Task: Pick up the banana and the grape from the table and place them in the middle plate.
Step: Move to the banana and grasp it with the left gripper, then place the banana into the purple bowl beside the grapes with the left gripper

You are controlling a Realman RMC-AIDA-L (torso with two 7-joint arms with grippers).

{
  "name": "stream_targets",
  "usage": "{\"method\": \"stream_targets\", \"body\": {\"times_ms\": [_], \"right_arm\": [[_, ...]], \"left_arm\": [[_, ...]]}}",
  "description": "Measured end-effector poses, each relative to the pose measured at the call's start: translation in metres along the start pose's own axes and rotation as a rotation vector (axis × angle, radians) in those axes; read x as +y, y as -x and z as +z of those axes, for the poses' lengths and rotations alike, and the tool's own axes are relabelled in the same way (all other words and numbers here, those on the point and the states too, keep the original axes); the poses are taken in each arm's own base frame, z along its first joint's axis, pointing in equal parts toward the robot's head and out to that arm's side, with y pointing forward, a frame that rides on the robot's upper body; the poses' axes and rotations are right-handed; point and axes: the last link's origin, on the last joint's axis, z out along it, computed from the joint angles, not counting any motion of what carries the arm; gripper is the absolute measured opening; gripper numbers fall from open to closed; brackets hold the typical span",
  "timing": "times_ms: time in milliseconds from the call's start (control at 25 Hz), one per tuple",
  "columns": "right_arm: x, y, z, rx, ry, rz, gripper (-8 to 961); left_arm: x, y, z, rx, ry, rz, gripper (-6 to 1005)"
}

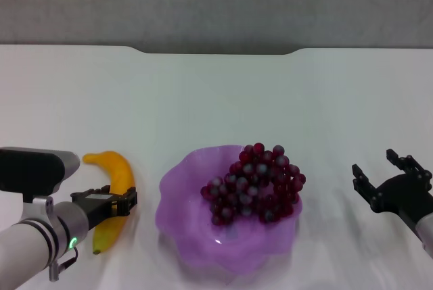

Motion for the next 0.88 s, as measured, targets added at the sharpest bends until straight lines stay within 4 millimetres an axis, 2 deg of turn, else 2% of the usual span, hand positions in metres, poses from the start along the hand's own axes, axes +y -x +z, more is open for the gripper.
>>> {"method": "stream_targets", "body": {"times_ms": [120,440,560,640,760,880], "right_arm": [[0.0,0.0,0.0,-0.001,0.0,0.0,711],[0.0,0.0,-0.001,0.0,-0.001,0.0,711],[-0.001,-0.002,-0.002,0.005,-0.004,0.002,711],[-0.001,-0.003,-0.003,0.009,-0.004,0.002,711],[-0.001,-0.003,-0.003,0.01,-0.005,0.002,711],[-0.001,-0.004,-0.003,0.011,-0.005,0.001,711]], "left_arm": [[0.0,0.0,0.0,0.0,0.001,0.001,499],[0.0,0.0,-0.001,0.013,0.002,-0.003,498],[0.0,-0.008,-0.007,0.061,0.009,-0.007,498],[-0.002,-0.018,-0.016,0.109,0.008,-0.016,499],[-0.007,-0.04,-0.04,0.22,-0.004,-0.03,500],[-0.001,-0.052,-0.059,0.306,0.008,-0.024,501]]}}
